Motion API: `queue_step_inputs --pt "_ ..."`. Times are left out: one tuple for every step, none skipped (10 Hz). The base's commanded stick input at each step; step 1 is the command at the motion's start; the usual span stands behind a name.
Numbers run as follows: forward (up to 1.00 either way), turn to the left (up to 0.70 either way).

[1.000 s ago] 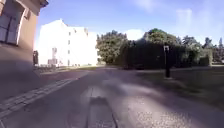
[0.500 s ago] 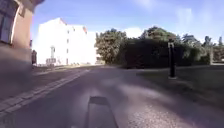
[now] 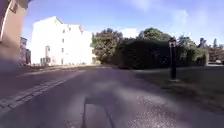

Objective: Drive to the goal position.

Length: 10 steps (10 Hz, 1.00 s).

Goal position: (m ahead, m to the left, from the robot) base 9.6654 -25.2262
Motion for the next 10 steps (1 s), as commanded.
queue_step_inputs --pt "0.7 0.0" --pt "0.7 0.0" --pt "0.7 -0.09" --pt "0.7 -0.14" --pt "0.7 -0.13" --pt "0.7 -0.08" --pt "0.7 0.0" --pt "0.7 0.0" --pt "0.7 0.0" --pt "0.7 0.0"
